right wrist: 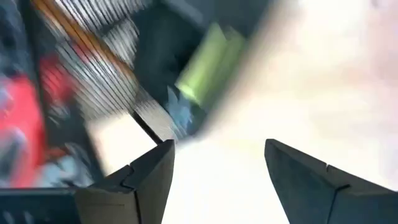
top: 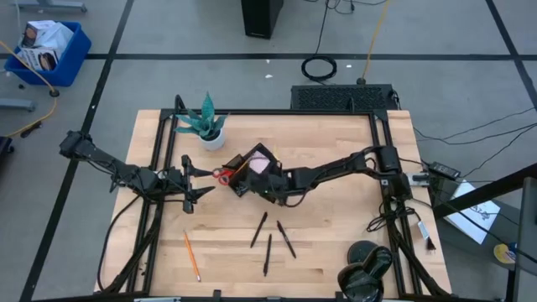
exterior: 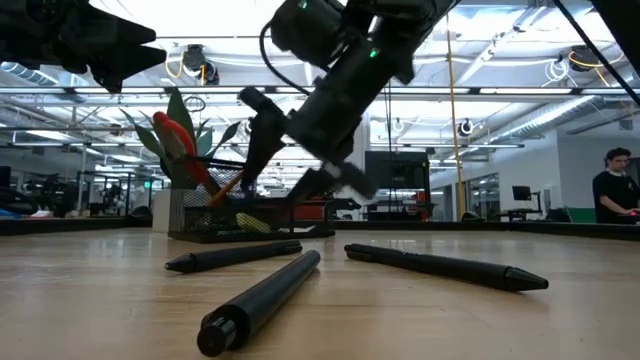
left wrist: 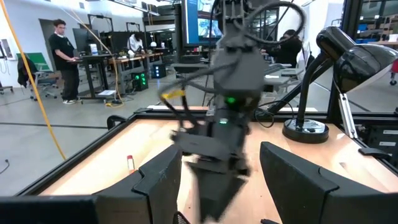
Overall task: Pick and place office supplies into organizer
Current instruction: Put the black pen into the black desk organizer
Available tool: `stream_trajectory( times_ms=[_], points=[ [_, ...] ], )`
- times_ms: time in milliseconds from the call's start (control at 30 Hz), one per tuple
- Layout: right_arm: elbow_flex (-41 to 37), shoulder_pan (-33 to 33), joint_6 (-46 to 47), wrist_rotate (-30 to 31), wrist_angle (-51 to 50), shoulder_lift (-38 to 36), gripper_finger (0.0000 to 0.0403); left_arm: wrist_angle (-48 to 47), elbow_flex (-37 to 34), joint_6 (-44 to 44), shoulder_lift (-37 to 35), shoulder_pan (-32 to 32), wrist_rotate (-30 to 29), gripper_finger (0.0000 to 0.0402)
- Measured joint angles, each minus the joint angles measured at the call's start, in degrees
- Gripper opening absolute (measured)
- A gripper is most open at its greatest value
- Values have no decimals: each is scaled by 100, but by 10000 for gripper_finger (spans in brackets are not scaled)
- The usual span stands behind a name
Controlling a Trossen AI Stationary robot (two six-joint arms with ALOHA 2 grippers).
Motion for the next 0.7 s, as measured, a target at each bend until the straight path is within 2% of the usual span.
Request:
stream_trajectory(
  times_ms=[167, 433, 700],
  points=[
    [0, 200, -173, -537, -843, -390, 233, 1, 0, 0, 0, -2, 0, 223],
    [0, 874, -1038, -546, -2565, -1069, 212, 1, 0, 0, 1, -2, 0, 223],
    [-42, 1600, -1396, -524, -2393, -1237, 195, -1, 0, 0, 0, -1, 0, 223]
  ],
)
